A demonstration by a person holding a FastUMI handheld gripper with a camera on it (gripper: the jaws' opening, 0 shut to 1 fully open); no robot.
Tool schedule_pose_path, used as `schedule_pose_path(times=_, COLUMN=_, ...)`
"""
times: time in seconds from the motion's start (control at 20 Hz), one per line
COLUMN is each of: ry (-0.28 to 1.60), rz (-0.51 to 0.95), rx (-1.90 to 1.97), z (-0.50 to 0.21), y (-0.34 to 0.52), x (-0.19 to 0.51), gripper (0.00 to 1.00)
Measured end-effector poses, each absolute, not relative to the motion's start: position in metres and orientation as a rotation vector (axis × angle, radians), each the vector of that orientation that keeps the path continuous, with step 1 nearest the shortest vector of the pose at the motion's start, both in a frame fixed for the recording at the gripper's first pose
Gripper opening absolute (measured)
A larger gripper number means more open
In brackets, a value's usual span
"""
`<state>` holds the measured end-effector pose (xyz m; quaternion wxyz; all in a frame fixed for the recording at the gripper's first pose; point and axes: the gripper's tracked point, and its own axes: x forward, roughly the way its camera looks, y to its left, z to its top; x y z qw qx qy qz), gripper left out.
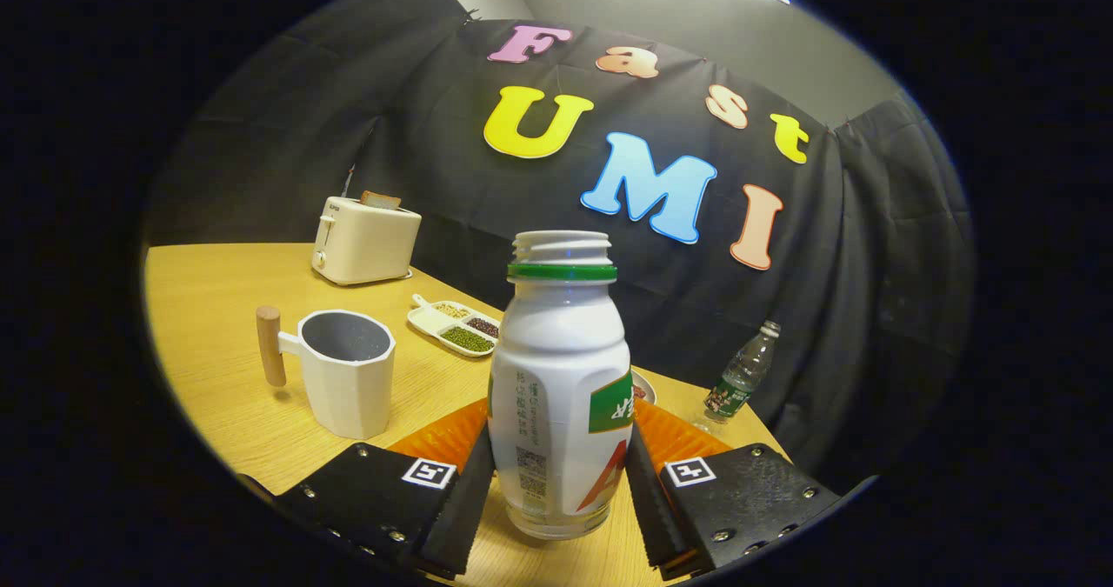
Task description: Take the bottle from table, then pour the juice into the cup, finally place the bottle on the coaster
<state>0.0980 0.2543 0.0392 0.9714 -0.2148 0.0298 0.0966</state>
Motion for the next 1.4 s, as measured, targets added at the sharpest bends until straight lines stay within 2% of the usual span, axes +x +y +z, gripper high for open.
schedule_pose_path(times=1.4, ry=0.074, rz=0.212, rx=-1.056, z=0.026, y=0.287, x=0.123, gripper=0.73)
